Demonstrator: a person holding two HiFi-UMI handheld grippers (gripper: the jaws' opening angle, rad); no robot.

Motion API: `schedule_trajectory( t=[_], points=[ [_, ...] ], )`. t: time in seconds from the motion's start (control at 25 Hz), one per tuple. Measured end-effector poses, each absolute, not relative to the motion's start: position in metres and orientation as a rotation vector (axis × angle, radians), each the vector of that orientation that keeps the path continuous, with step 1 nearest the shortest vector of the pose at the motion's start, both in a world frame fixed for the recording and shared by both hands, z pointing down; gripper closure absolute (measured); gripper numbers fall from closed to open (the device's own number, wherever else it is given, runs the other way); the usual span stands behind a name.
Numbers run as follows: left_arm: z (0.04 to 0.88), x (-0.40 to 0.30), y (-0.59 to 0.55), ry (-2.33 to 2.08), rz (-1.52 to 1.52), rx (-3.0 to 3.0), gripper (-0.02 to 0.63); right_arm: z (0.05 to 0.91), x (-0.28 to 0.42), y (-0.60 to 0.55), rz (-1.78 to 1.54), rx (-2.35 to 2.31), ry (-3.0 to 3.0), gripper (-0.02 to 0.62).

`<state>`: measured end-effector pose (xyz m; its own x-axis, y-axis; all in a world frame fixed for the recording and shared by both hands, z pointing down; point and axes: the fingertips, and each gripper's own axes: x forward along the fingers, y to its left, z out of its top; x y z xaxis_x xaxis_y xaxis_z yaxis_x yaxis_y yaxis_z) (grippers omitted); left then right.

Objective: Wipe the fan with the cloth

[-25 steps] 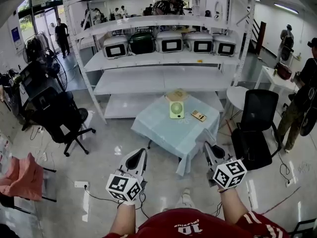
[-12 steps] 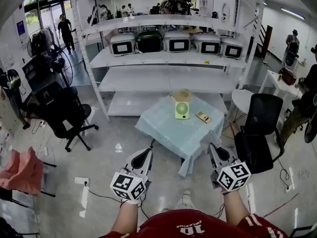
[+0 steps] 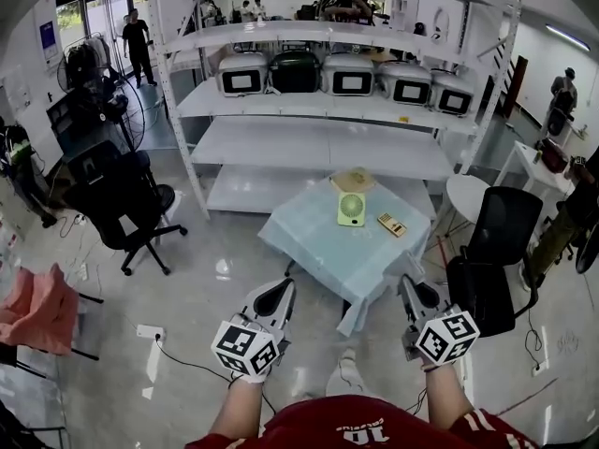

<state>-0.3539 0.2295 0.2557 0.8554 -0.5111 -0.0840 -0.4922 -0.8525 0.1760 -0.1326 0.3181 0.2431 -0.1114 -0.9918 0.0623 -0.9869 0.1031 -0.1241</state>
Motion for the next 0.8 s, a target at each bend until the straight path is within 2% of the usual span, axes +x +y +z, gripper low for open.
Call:
schedule_trajectory(
  t=[0.4, 0.8],
  points=[
    [0.263, -0.32, 0.16, -0.819, -0.169, 2.866, 0.601, 0.252, -0.094, 0.233, -0.232, -2.007, 2.338, 0.575],
    [0.258, -0.236, 0.042, -0.898, -0.115, 2.839, 0.601, 0.254, -0.013, 0.098, -0.273, -1.874, 2.386, 0.575]
  ],
)
